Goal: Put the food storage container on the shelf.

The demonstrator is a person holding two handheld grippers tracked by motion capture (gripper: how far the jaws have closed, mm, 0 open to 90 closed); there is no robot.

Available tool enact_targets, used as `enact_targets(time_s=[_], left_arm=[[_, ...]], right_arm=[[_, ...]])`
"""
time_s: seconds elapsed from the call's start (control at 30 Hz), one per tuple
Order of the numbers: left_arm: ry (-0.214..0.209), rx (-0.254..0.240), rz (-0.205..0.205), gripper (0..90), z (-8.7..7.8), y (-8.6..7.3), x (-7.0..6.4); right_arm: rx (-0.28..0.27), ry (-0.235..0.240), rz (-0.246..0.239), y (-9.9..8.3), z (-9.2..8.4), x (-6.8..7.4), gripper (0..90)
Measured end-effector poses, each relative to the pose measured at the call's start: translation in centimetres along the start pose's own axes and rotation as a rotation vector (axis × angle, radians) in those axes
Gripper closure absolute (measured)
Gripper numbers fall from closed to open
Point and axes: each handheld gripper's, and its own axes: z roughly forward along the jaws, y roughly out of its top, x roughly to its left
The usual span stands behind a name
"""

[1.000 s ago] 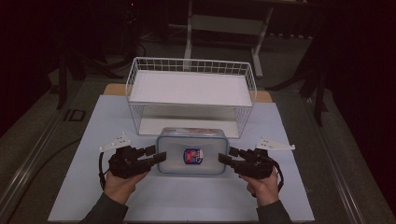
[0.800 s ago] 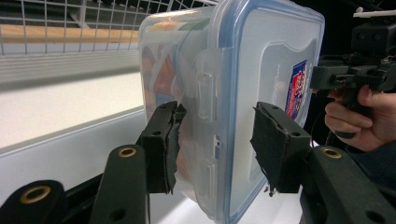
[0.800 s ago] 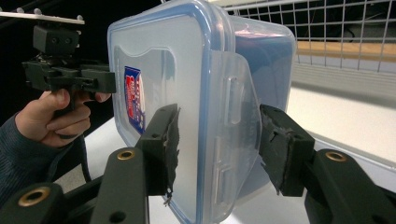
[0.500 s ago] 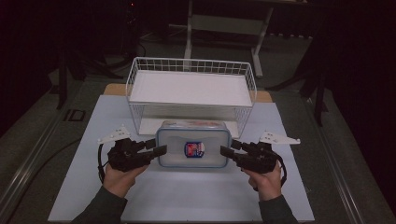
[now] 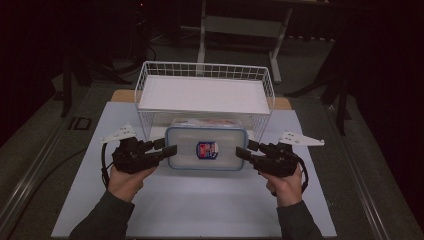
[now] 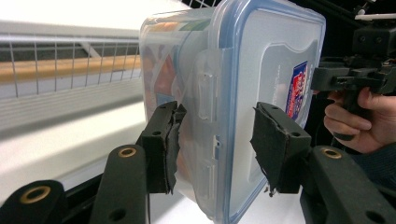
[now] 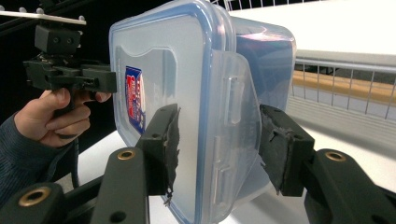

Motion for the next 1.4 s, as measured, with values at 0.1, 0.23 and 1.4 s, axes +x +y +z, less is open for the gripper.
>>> enact_targets(time_s=[0.1, 0.23, 1.4], left_arm=[[-0.002, -0.006, 0.006, 51.6, 0.0, 0.7, 0.1], [-0.001, -0.023, 0.016, 51.5, 0.0, 1.7, 0.2], [0.014, -0.103, 0.087, 51.3, 0.5, 7.8, 1.4]], right_arm=[[-0.007, -0.002, -0.005, 0.6, 0.0, 0.0, 49.9], [-0.019, -0.005, -0.016, 1.6, 0.1, 0.0, 49.9], [-0.089, -0.024, -0.085, 8.0, 1.2, -1.2, 49.2]])
